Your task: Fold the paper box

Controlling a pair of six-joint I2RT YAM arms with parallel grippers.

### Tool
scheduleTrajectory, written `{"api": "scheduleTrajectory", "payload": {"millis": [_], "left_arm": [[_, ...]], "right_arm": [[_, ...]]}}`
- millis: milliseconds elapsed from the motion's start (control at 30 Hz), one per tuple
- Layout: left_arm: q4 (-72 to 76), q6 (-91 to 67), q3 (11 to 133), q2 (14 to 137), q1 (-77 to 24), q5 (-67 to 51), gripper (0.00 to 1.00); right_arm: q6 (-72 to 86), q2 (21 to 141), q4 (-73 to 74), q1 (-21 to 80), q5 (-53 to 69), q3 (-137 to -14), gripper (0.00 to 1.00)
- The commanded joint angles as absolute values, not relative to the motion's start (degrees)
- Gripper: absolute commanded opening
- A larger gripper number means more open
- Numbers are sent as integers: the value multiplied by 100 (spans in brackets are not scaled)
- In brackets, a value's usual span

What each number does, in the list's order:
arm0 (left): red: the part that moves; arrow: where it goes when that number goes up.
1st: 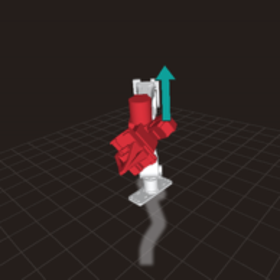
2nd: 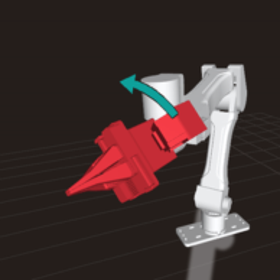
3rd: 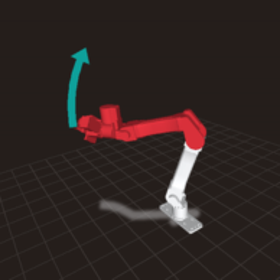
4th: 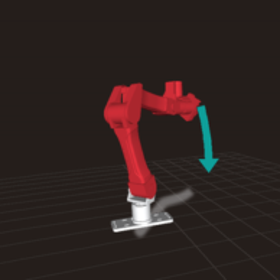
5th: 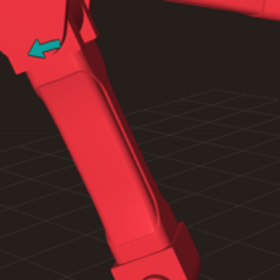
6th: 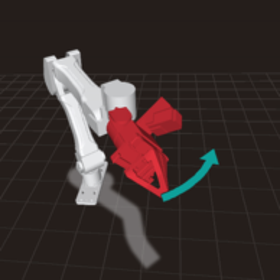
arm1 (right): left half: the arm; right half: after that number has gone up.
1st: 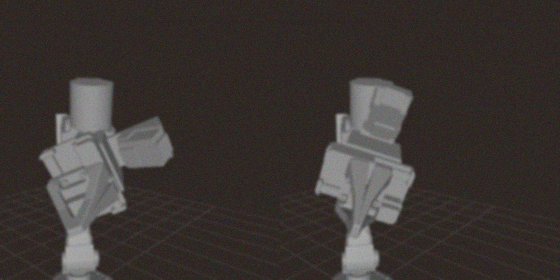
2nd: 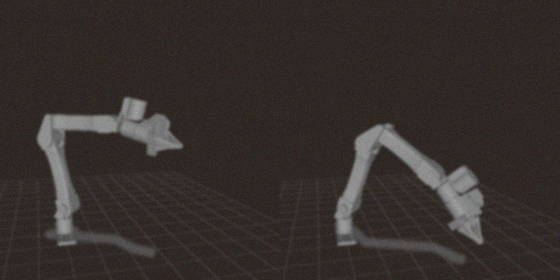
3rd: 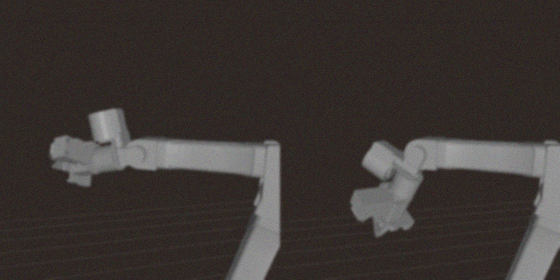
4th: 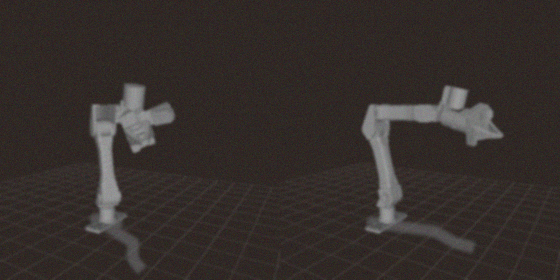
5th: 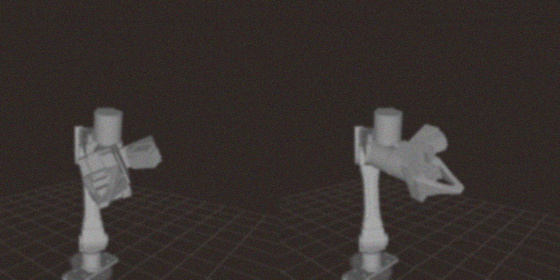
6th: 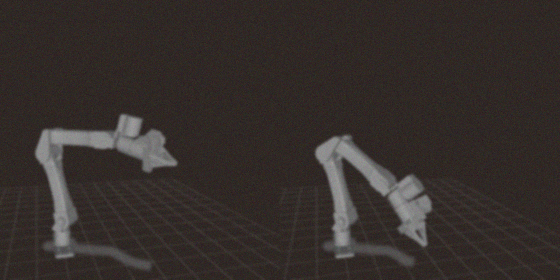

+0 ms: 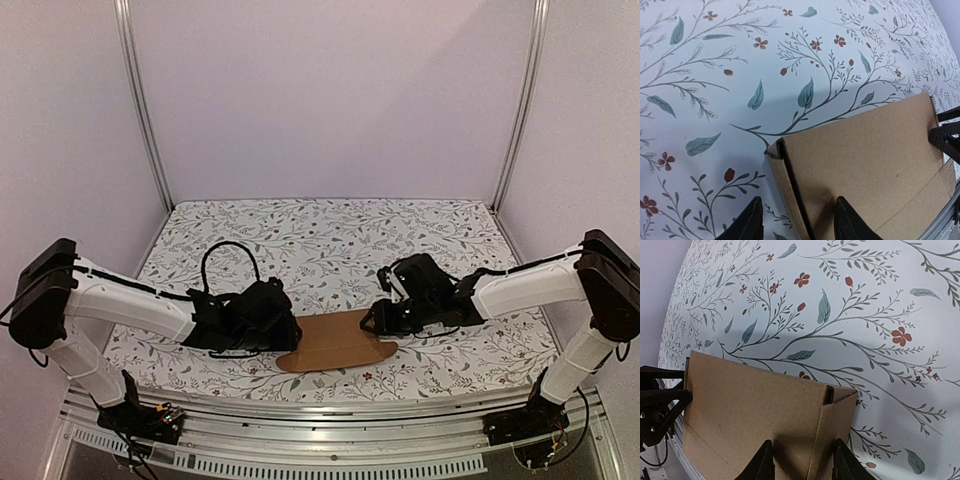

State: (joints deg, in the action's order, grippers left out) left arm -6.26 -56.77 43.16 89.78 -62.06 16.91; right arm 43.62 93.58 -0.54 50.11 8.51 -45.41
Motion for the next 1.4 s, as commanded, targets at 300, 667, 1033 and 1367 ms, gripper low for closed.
{"api": "scheduleTrajectory", "payload": {"millis": [300,667,1033,1367], "left_arm": [[-1097,-5484,4569,9404,-6105,1441,47],[-973,-5546,4480,9289,-6050,1286,47],[-132,-5801,3660,8446,-5897,637,67],[2648,-6746,2514,8515,-5702,-404,80]], "right_arm": [[4362,9236,-196,4889,1055,-3915,26],[4495,9131,-352,4858,994,-3516,0],[4543,9166,-404,4832,657,-3262,0],[4562,9154,-413,4819,566,-3214,0]]}}
